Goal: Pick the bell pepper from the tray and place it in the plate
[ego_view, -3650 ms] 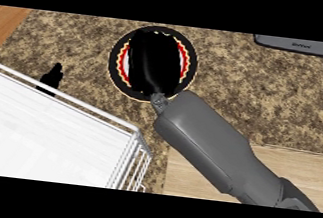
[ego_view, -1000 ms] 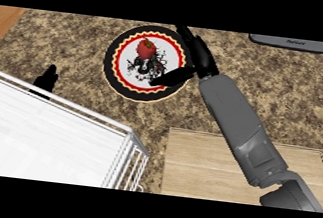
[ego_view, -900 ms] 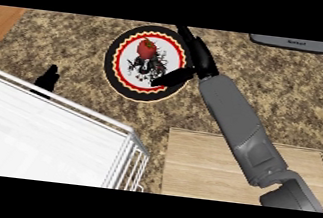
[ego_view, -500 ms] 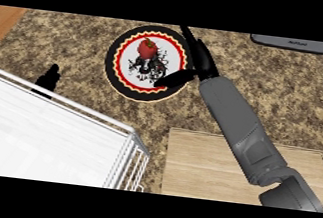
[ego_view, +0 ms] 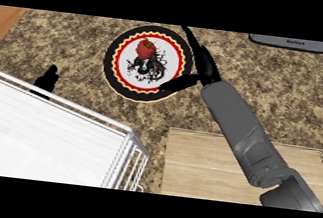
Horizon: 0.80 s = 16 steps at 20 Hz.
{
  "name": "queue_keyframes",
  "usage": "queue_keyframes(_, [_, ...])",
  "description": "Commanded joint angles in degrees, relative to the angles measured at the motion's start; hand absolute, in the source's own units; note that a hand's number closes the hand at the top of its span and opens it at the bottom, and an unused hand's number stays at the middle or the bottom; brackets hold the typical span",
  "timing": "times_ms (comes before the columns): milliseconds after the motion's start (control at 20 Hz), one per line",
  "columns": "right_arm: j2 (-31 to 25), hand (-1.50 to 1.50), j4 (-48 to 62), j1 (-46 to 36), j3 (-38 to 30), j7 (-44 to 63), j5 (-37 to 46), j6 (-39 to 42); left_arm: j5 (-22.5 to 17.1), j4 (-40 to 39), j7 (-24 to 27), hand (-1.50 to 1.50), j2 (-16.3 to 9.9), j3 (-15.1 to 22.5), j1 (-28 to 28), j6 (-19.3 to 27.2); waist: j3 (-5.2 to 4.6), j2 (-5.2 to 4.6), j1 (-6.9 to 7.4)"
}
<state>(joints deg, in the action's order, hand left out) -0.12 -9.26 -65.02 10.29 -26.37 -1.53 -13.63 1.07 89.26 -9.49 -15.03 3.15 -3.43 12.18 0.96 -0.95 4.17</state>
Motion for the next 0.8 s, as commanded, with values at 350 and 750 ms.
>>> queue_keyframes(350, [-3.3,-1.50,3.6,-1.1,-1.0,-1.0,0.6,-0.2,-1.2,-2.4,-4.3,0.00,3.4,2.7,0.3,-2.3,-0.89,-0.89,-0.72])
queue_keyframes(750, [-5.9,-1.50,3.7,2.0,-3.1,-6.3,-0.5,-0.9,-0.6,-2.8,-4.1,0.00,4.7,2.1,0.0,-1.8,-0.86,-0.92,-1.25])
